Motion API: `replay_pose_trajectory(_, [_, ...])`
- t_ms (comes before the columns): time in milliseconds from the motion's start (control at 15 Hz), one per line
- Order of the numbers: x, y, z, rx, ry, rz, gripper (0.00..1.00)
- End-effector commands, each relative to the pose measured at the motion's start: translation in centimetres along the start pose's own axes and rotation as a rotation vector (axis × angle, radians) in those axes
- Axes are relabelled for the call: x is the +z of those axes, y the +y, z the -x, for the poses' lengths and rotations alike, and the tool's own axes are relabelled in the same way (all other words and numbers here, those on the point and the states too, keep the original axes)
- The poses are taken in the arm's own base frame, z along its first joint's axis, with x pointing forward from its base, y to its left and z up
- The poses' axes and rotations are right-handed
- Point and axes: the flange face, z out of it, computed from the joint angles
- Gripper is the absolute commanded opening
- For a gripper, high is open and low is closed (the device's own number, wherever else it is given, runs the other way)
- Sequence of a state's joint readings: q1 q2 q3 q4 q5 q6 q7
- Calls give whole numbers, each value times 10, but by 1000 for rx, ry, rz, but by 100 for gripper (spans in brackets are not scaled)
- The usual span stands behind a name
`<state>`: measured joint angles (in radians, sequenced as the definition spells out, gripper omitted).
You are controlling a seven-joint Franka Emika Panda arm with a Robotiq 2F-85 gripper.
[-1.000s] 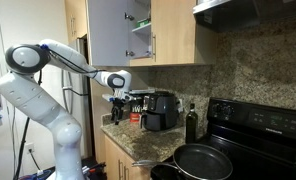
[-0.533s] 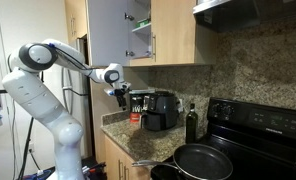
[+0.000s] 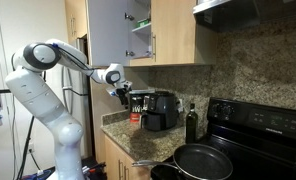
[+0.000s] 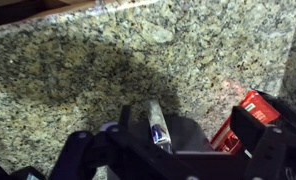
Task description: Turn on the air fryer
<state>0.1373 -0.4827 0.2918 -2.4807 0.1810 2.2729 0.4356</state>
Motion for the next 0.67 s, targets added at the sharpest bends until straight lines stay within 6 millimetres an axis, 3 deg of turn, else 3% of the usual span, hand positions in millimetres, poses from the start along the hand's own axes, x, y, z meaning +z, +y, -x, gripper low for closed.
replay_pose_trajectory(0, [23, 5, -37, 64, 84, -122, 100])
replay_pose_trajectory(133, [31, -8, -40, 131, 137, -201, 100])
replay_pose_trajectory(200, [21, 1, -35, 97, 119, -142, 100])
replay_pose_trajectory(467, [32, -7, -37, 117, 131, -179, 100])
replay_pose_trajectory(600, [30, -6, -41, 35, 157, -147, 100])
